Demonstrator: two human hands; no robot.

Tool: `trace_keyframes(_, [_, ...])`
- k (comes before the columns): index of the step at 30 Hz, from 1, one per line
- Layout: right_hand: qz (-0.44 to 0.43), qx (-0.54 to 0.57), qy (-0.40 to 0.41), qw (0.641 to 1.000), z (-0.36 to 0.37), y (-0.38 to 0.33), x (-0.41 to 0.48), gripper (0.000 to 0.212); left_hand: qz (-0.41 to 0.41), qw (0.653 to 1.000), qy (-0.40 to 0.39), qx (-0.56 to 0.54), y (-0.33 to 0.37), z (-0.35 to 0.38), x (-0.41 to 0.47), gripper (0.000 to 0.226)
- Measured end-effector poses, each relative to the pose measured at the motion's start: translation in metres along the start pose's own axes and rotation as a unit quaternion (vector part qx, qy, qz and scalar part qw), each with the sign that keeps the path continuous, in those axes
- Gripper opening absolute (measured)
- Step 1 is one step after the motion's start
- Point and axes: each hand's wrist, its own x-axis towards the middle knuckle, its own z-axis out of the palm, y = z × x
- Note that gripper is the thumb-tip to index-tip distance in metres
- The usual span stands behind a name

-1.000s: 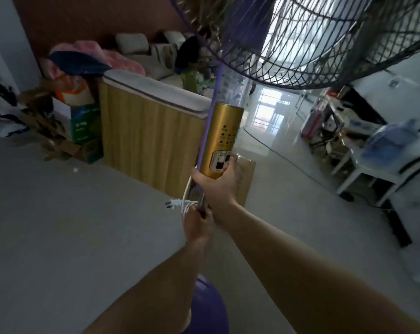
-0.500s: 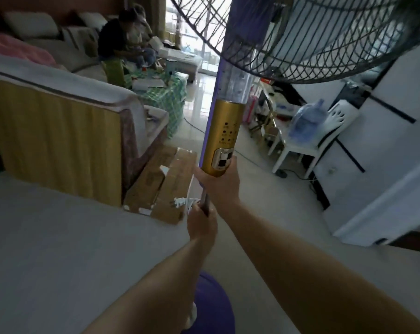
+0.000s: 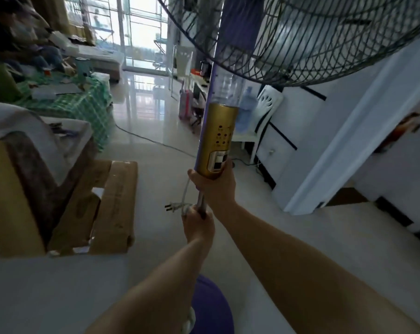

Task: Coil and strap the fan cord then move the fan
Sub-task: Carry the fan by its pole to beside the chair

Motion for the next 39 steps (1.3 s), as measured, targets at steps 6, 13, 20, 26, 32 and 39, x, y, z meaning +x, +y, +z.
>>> trace_keyframes(6, [0.015, -0.008, 0.052, 0.998, -0.007, 0.009, 0.078, 0.064, 0.044, 0.998, -0.028, 0.045, 0.035, 0.05, 0.057, 0.018])
trace_keyframes(13, [0.029, -0.002, 0.095, 0.995, -0.026, 0.033, 0.157, 0.055, 0.087, 0.987, -0.076, 0.115, 0.064, 0.112, 0.111, 0.026])
trace_keyframes(20, [0.034, 0.007, 0.103, 0.994, -0.066, 0.073, 0.254, 0.054, 0.068, 0.986, -0.084, 0.128, 0.101, 0.204, 0.157, 0.023])
trace_keyframes(26, [0.03, 0.021, 0.083, 0.996, -0.117, 0.098, 0.348, 0.054, 0.053, 0.992, -0.075, 0.09, 0.146, 0.291, 0.188, 0.021])
trace_keyframes(32, [0.023, 0.011, 0.086, 0.996, -0.154, 0.123, 0.434, 0.061, 0.042, 0.995, -0.083, 0.048, 0.188, 0.365, 0.219, 0.029])
trace_keyframes(39, [0.004, -0.009, 0.089, 0.996, -0.175, 0.161, 0.521, 0.06, 0.032, 0.993, -0.102, 0.058, 0.213, 0.443, 0.274, 0.017])
